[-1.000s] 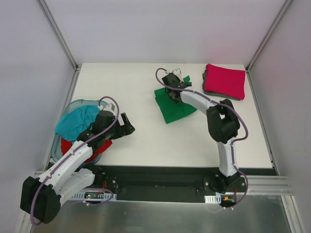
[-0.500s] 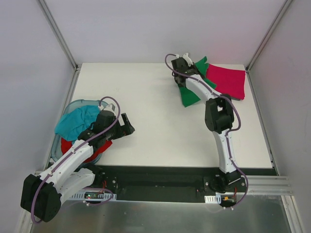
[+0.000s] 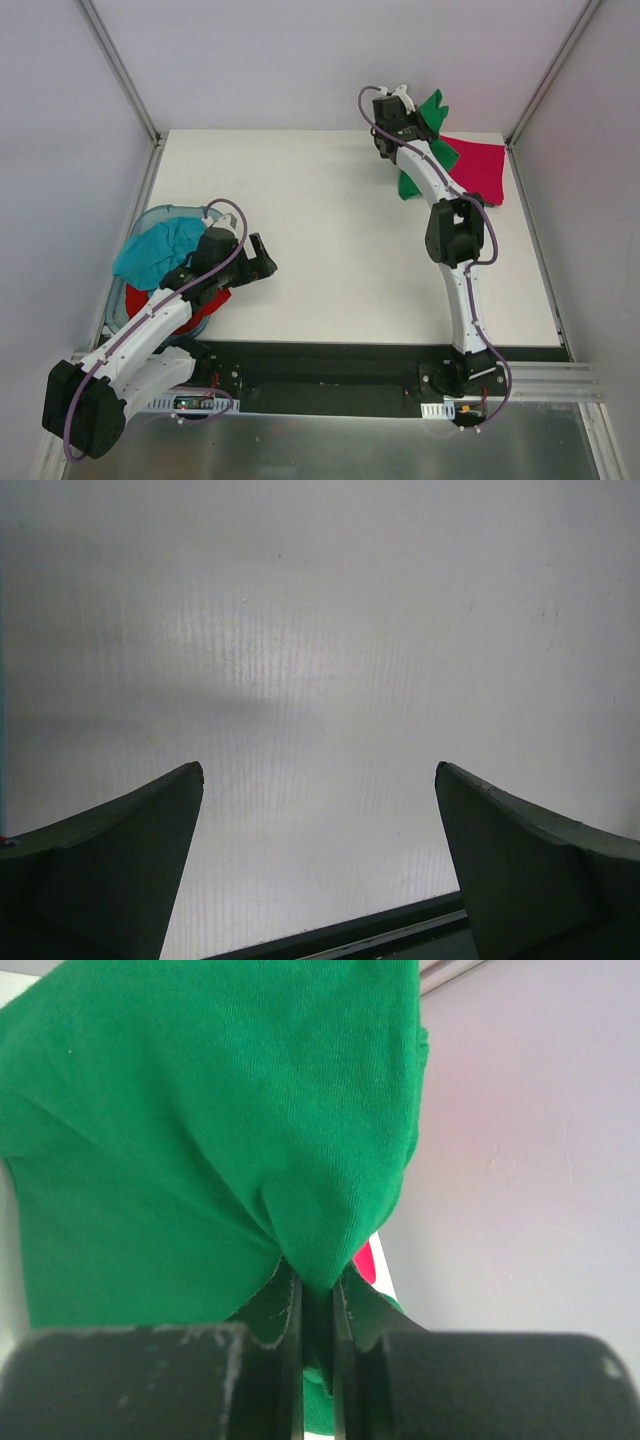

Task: Fold and stack the t-shirts
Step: Put the neatly folded tshirt into the corner of the board with the right arm

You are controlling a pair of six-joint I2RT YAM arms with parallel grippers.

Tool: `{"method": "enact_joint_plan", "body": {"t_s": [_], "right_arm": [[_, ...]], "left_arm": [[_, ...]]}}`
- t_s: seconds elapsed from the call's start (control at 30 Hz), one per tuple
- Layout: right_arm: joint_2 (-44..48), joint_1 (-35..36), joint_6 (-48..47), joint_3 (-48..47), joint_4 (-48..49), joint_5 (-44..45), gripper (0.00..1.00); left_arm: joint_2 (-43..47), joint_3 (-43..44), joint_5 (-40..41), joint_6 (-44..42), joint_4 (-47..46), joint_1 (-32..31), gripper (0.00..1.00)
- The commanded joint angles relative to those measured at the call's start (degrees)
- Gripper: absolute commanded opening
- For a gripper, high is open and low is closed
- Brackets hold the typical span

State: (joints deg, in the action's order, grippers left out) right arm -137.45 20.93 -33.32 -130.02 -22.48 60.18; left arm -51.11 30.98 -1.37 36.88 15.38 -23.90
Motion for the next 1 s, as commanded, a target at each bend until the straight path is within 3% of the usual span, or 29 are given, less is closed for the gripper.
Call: {"method": "enact_joint_plan", "body": {"t_s": [0.0,0.97], "right_arm": [[1.22,-0.36,-0.52,-4.98,2.88,0.81,0.0],[7.02,-2.65,2.12,-8.41,3.06,-0.86,0.0]], "left_arm": [[0.93,1.19,0.4,-0.67,-0.17,0.35,0.99],[0.75,1.19,0.31,-0.58,-0.17,0.35,0.99]]}}
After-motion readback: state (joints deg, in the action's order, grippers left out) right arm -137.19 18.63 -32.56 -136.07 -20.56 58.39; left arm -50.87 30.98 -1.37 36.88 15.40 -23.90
